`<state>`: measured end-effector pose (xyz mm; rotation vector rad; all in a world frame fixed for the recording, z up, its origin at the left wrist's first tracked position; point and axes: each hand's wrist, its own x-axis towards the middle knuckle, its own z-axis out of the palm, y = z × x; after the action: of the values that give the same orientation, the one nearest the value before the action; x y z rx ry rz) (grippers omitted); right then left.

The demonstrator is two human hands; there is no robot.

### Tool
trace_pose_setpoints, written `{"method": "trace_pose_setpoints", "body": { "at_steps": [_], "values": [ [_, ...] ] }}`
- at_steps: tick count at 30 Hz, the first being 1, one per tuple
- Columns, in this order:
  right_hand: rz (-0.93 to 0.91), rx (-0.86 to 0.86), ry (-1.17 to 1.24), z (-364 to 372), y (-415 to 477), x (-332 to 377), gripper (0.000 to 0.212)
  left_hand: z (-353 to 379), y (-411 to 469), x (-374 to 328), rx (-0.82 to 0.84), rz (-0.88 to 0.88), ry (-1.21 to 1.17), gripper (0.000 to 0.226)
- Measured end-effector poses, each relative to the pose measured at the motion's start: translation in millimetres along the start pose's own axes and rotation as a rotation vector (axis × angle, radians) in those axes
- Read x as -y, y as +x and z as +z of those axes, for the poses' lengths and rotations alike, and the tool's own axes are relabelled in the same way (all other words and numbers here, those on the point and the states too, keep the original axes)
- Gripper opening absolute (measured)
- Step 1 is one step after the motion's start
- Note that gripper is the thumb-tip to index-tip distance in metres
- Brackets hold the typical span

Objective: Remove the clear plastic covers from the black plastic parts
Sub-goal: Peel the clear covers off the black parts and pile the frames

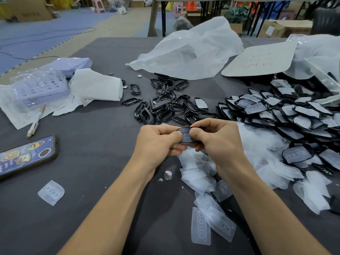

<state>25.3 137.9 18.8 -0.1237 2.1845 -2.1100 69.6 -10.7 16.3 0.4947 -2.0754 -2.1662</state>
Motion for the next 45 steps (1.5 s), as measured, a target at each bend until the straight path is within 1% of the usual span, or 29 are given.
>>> {"method": "trace_pose_setpoints", "body": {
  "at_steps": [3,6,8,11,14,16,18,21,23,29,32,34,35,37,38,40,42,45],
  "values": [
    [0.005,0.034,0.043,-0.3,-2.0,1.1,0.021,2.0,0.4,0.5,-0.062,0.003,0.0,0.012],
    [0.043,0.087,0.121,-1.5,-2.4,3.5,0.022,4.2,0.4,0.9,-0.134,0.028,-0.011,0.017],
    [0.054,0.091,0.133,-2.9,-2.0,4.1,0.024,4.5,1.1,2.8,-0.152,0.036,-0.006,0.016],
    [0.023,0.06,0.07,-3.2,-1.4,3.4,0.028,4.0,0.5,6.1,-0.148,0.076,0.071,0.016],
    [-0.008,0.064,0.024,-1.0,-1.7,2.2,0.028,4.0,-1.2,7.0,-0.158,0.138,0.156,0.009],
    [-0.034,0.069,-0.012,-0.2,-1.7,0.6,0.029,4.1,0.2,7.0,-0.164,0.16,0.197,0.01],
    [-0.065,0.065,-0.047,0.7,-1.9,-1.2,0.028,4.3,2.2,8.1,-0.164,0.162,0.202,0.015],
    [-0.12,0.061,-0.102,4.0,-4.7,-2.4,0.017,5.3,1.2,8.7,-0.155,0.17,0.181,0.015],
    [-0.133,0.056,-0.113,6.4,-5.9,-2.8,0.019,5.8,-0.5,8.6,-0.163,0.177,0.173,0.012],
    [-0.11,0.087,-0.042,5.6,-4.5,-0.4,0.024,5.0,-0.1,7.5,-0.185,0.208,0.187,0.01],
    [-0.042,0.117,0.022,6.5,-4.5,-0.4,0.032,3.1,1.4,9.1,-0.2,0.203,0.194,0.016],
    [0.002,0.131,0.07,5.7,-4.8,-0.6,0.037,2.1,2.5,9.7,-0.208,0.191,0.191,0.016],
    [0.015,0.138,0.089,5.3,-5.2,-0.5,0.037,1.9,2.7,9.7,-0.21,0.183,0.186,0.012],
    [-0.01,0.151,0.06,5.0,-5.9,-1.5,0.029,1.7,2.8,10.2,-0.214,0.179,0.179,0.008],
    [-0.039,0.153,0.016,5.1,-6.4,-2.0,0.025,1.3,2.7,10.8,-0.214,0.184,0.185,0.009],
    [-0.066,0.138,-0.048,4.8,-5.4,-3.1,0.026,1.1,3.0,12.3,-0.199,0.196,0.209,0.014],
    [-0.057,0.107,-0.043,3.2,-2.1,-4.1,0.029,2.7,2.7,13.1,-0.156,0.182,0.213,0.014],
    [-0.035,0.06,-0.014,-2.0,0.2,-4.0,0.031,4.0,2.3,11.5,-0.077,0.101,0.13,0.014]
  ]
}}
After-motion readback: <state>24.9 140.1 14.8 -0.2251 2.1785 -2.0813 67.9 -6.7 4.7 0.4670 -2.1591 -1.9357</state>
